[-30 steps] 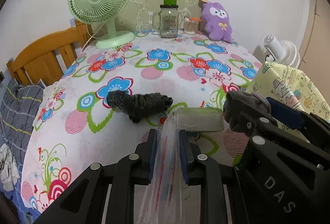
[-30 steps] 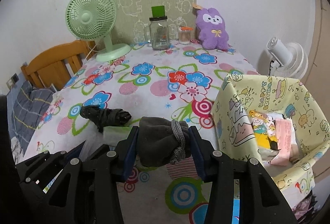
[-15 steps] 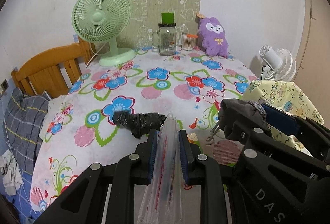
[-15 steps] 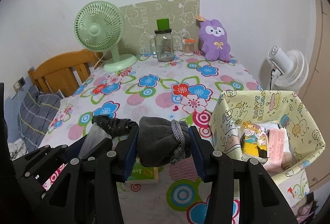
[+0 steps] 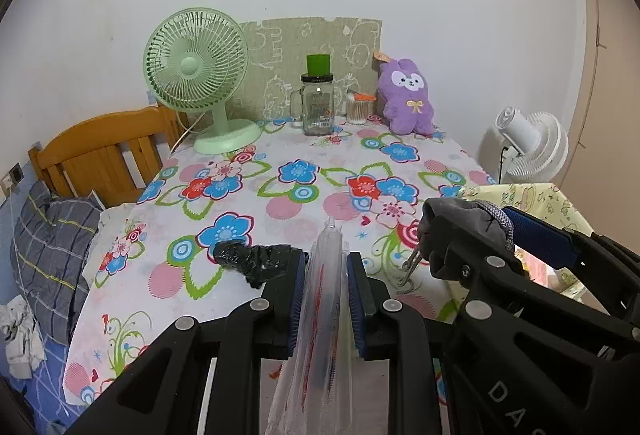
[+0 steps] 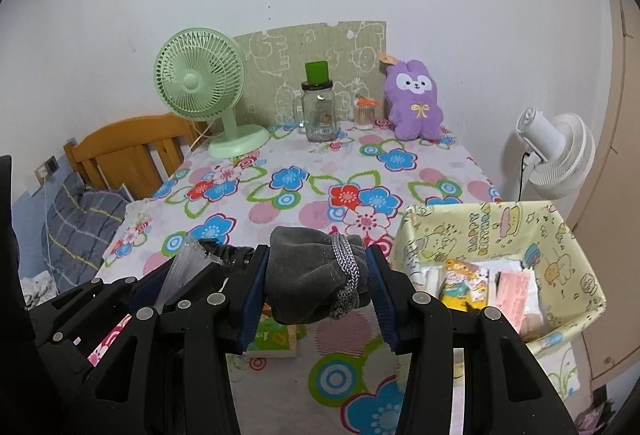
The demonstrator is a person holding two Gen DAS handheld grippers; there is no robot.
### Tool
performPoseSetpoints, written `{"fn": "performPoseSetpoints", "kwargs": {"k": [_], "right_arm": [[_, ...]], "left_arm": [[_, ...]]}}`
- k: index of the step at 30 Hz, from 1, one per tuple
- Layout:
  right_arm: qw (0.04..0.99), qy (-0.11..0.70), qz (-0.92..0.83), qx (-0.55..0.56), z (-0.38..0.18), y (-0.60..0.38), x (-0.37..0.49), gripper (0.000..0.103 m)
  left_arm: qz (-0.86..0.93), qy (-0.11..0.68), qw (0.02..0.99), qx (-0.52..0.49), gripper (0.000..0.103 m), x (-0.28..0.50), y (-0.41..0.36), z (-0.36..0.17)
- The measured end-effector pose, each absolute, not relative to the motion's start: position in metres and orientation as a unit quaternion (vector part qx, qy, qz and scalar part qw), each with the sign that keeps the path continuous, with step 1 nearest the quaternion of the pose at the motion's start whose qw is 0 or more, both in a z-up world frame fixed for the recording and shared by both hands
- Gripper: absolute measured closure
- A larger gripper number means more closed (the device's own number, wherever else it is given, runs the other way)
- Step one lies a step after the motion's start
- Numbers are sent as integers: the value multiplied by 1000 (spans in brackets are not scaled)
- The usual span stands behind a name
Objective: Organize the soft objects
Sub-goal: 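Carry the straw bag in the left gripper and grey sock in the right over the gift box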
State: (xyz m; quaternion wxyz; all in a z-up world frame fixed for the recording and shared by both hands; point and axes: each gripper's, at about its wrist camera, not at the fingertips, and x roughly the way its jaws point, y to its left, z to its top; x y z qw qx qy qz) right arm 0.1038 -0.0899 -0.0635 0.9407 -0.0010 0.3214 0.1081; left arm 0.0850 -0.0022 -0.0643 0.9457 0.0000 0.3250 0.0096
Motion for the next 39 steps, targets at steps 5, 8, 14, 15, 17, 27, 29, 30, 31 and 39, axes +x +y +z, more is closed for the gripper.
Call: {"fn": "performPoseSetpoints", "kwargs": {"k": [5,8,14,15,17,27,29,30,31,39], "right_arm": [[943,313,110,-10,-56,-101,101,52],[945,308,110,-16,-51,-109,99,52],[947,302,104,-14,-45,-128,98,52],[948,302,103,-14,-45,-131,98,52],[949,300,100,-13,-43,-138,99,52],[952,291,95,-10,-38,-169,103,52],[952,290,93,-8,-39,-175,104,52],[952,291,92,-6,-39,-178,104,52],[952,291,90,-4,-39,-182,105,52],[955,289,72,-1,-40,-206,110,52]], "left_arm": [[9,317,948,0,84,83,-14,-58],[6,313,950,-2,84,82,-22,-55],[-1,303,953,3,84,82,-42,-48],[-4,302,953,3,84,83,-45,-47],[-10,302,953,1,84,83,-50,-47],[-26,290,957,0,83,89,-80,-44],[-31,291,956,0,83,92,-87,-44],[-34,292,956,1,83,93,-90,-45],[-35,291,956,2,83,94,-93,-45],[-47,290,956,9,83,102,-116,-46]]}}
